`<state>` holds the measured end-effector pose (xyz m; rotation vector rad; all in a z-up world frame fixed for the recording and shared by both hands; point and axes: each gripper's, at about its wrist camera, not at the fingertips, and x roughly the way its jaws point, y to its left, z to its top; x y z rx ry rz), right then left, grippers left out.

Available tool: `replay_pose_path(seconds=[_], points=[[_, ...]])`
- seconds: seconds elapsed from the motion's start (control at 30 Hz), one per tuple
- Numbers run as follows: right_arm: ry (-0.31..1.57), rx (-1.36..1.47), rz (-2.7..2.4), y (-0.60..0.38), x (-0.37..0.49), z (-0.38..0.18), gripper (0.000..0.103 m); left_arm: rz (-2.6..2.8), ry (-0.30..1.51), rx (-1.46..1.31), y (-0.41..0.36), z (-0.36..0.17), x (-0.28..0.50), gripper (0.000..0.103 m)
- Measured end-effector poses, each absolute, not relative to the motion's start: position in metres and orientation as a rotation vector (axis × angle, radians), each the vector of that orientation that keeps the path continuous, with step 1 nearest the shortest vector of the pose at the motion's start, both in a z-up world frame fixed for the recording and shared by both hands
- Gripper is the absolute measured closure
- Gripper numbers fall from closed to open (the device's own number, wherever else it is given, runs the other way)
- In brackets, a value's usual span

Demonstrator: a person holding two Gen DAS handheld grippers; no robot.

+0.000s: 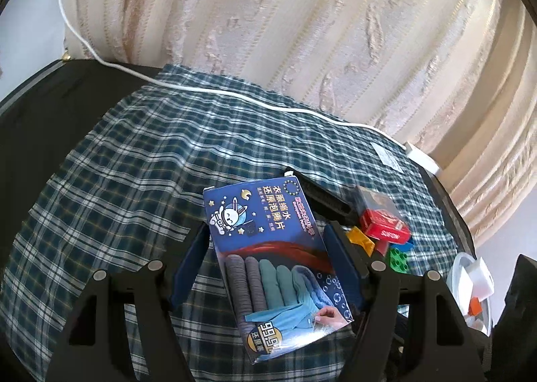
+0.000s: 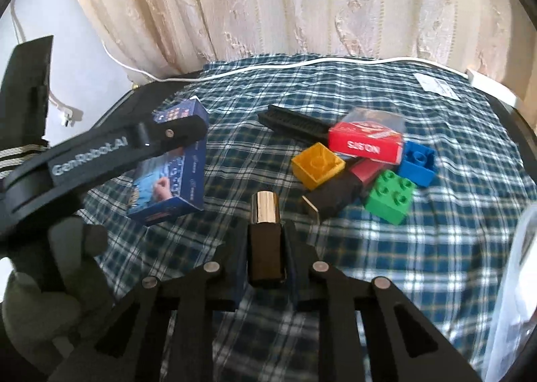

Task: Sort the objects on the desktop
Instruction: 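Grasp the small brown bottle with the right tool while the left tool holds the glove package, then carry the glove package and brown bottle over the clear bowl with both tools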

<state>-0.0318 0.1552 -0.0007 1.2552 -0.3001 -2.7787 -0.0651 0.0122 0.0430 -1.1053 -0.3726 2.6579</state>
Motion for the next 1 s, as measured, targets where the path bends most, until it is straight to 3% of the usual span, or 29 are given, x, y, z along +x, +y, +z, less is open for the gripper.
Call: replay_pose_path(seconds=[1.0], points=[[-0.585, 1.091, -3.185, 0.267, 0.101, 0.037, 0.08, 2.389, -0.104, -1.024, 0.111, 0.06, -0.021, 0.029]])
